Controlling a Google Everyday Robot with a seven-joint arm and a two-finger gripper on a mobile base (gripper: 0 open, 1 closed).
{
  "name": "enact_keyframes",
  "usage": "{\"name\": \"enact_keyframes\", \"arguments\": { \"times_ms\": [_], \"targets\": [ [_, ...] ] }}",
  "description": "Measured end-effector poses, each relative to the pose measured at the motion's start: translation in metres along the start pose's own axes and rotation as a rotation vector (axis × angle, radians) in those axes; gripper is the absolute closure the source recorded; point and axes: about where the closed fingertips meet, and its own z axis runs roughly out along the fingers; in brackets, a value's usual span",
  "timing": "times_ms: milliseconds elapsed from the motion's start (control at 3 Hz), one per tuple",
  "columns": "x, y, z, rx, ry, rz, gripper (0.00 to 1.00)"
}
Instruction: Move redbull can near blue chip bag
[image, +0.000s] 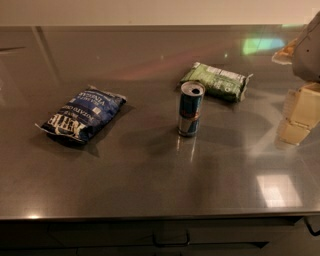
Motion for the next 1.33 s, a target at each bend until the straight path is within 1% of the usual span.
{"name": "enact_keyframes", "arguments": {
  "times_ms": [333, 667, 1000, 1333],
  "targets": [
    [0.0, 0.0, 0.0, 0.002, -0.001, 0.0, 0.0],
    [-0.008, -0.004, 0.002, 0.009, -0.05, -0.001, 0.0],
    [-0.022, -0.014, 0.012, 0.003, -0.114, -0.009, 0.0],
    [-0.039, -0.02, 0.031, -0.027, -0.169, -0.026, 0.0]
  ]
}}
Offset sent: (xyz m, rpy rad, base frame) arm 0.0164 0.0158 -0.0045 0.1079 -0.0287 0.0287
